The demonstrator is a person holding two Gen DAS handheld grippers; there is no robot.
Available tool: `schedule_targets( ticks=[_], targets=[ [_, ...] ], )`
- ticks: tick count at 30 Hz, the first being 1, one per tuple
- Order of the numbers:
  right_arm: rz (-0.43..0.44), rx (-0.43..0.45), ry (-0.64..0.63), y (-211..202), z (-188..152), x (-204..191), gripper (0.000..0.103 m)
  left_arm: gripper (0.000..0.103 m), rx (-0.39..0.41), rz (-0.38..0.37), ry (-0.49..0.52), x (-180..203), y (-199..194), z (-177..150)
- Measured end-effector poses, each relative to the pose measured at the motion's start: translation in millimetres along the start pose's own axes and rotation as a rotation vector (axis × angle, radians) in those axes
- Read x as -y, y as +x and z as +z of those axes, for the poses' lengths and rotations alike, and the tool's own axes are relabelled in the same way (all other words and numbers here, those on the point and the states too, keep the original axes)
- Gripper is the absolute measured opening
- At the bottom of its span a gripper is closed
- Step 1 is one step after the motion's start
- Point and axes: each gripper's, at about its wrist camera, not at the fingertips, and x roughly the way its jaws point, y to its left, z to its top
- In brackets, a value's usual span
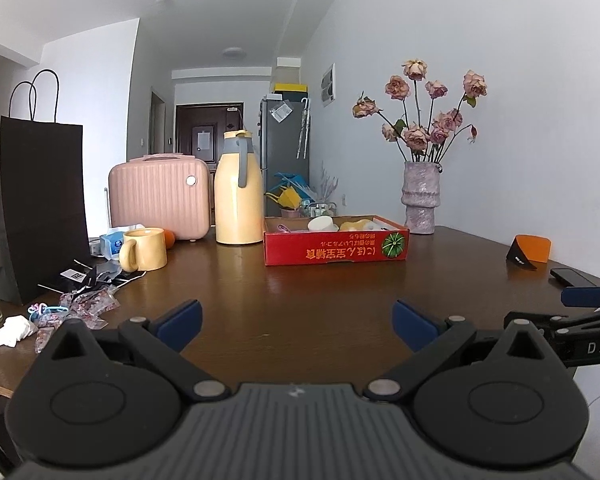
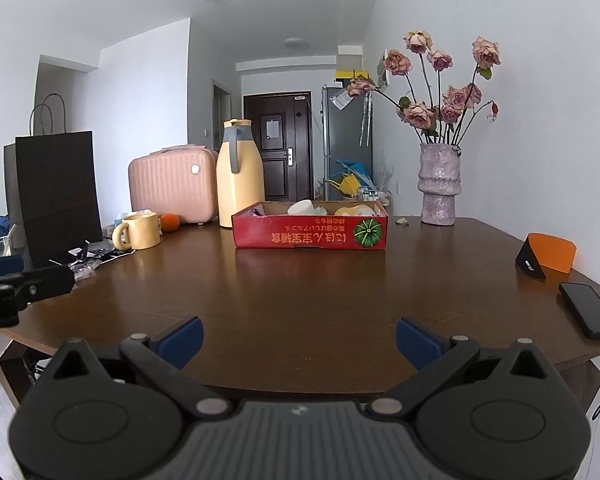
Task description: Organize soft objects
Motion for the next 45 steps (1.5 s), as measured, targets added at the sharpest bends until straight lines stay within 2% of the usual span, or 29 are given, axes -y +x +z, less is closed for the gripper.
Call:
schedule_targets(
  ticks=[45],
  targets=[
    [-0.012, 0.009, 0.019, 0.3, -1.4, 1.5, 0.103, 0.103, -0.006, 0.005, 0.007, -0.9, 1.8, -2.2]
  ],
)
